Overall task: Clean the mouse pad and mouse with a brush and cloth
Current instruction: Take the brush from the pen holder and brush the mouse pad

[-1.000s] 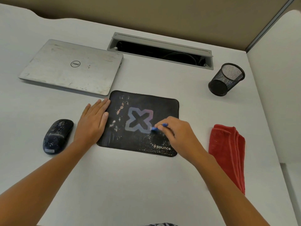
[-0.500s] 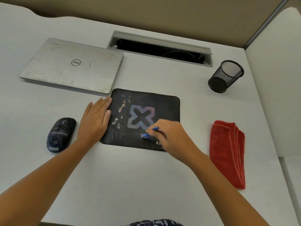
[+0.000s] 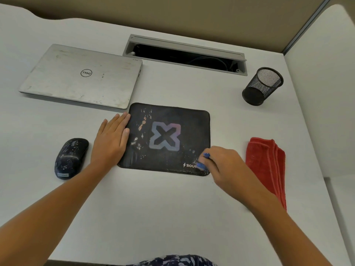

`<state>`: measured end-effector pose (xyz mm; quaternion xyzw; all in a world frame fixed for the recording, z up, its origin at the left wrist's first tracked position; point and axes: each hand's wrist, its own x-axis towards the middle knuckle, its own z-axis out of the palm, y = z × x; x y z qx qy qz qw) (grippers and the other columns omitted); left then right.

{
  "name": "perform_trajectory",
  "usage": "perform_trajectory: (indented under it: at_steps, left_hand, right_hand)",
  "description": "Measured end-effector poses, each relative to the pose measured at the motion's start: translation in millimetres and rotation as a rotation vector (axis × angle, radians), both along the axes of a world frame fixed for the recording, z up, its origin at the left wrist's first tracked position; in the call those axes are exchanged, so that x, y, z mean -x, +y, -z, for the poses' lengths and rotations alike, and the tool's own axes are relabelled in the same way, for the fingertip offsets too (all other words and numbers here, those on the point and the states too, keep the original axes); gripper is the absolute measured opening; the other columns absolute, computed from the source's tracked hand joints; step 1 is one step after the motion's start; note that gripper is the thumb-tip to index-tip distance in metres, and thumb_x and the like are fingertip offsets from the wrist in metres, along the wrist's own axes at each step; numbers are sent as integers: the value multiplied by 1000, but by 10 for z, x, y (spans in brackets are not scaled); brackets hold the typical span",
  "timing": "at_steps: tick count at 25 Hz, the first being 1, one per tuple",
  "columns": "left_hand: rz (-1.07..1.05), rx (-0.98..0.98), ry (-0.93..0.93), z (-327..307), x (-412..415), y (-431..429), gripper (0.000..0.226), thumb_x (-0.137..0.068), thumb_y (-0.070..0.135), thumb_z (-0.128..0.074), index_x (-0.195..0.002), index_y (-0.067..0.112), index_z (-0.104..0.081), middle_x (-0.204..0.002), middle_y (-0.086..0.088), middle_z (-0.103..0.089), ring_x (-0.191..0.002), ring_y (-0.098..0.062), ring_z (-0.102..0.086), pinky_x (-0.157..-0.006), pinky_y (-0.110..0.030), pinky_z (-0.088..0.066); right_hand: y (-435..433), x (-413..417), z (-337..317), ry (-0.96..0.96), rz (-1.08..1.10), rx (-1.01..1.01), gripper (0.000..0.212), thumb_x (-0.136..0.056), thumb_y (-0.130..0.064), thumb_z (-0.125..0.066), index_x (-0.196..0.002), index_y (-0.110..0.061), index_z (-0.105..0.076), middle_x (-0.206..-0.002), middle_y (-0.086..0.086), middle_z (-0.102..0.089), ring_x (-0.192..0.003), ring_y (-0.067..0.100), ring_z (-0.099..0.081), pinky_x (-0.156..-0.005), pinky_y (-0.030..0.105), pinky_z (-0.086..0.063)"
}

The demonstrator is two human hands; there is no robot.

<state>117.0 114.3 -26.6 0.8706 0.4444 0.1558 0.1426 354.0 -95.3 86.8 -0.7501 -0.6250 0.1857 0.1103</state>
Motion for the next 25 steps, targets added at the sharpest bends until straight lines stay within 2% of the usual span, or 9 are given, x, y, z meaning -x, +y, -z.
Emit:
perform_trajectory:
  at_steps: [2, 5, 7, 10, 12, 16, 19, 23, 25]
  left_hand:
    - [0, -2, -3, 7, -3, 3, 52, -100, 33, -22, -149, 18, -33, -155, 1, -34, -145, -18, -26, -121, -39, -12]
    - [1, -2, -7, 16, 2, 7, 52, -101, 33, -21, -149, 18, -33, -155, 1, -34, -145, -18, -26, -121, -38, -11]
    - [4, 5, -8, 20, 2, 8, 52, -101, 33, -21, -150, 19, -32, -155, 2, -34, -145, -18, -26, -121, -39, -11]
    - [7, 9, -11, 17, -3, 9, 52, -101, 33, -22, -150, 19, -32, -155, 2, -33, -145, -18, -25, -121, -39, -11]
    - [5, 7, -12, 20, 4, 13, 51, -101, 32, -22, -150, 19, -32, -155, 2, -33, -145, -18, -25, -121, -40, -11]
    - [5, 7, -14, 14, 12, 16, 51, -101, 32, -22, -150, 19, -32, -156, 1, -33, -145, -18, -25, -121, -39, -11]
    - [8, 9, -25, 17, 8, 6, 51, -101, 32, -23, -150, 19, -32, -155, 2, -33, -145, -17, -25, -121, -39, -11]
    - [8, 4, -25, 14, 8, 1, 50, -102, 32, -23, -150, 19, -32, -155, 1, -33, -145, -17, -26, -122, -38, -10]
    - [10, 5, -24, 17, 12, 14, 51, -102, 32, -23, -150, 19, -32, -155, 1, -33, -145, -18, -25, -121, -39, -10]
  right_hand:
    - [130, 232, 49, 140, -3, -86, 21, -98, -20, -47, -99, -9, -65, -91, 5, -63, -78, 18, -56, -75, 27, -47]
    - [243, 568, 178, 245, -45, -76, 26, -99, -22, -46, -111, -8, -64, -103, 6, -64, -90, 16, -59, -80, 17, -44]
    - [129, 498, 190, 231, -41, -61, 26, -100, -23, -44, -109, -8, -63, -101, 5, -63, -89, 16, -59, -80, 20, -47]
    - [-175, 126, 143, 122, 42, -40, 20, -99, -22, -46, -92, -10, -62, -85, 2, -60, -73, 16, -55, -69, 27, -44]
    - [-271, 36, 123, 138, 159, -130, 17, -96, -19, -51, -86, -11, -62, -79, 1, -62, -66, 14, -54, -61, 24, -40]
    - [-43, 156, 223, 254, 347, -273, 14, -95, -14, -53, -96, -9, -65, -83, 4, -66, -71, 15, -59, -65, 20, -47]
    - [55, 17, 250, 174, 484, -313, 14, -95, -10, -52, -94, -3, -64, -82, 6, -63, -65, 13, -51, -61, 9, -38]
    - [-193, -61, 205, 209, 347, -109, 17, -94, -16, -54, -83, -9, -64, -73, 0, -62, -60, 11, -53, -57, 18, -43]
    - [-247, -86, 170, 199, 357, -193, 15, -93, -16, -56, -85, -9, -66, -73, 1, -64, -63, 17, -59, -62, 34, -51]
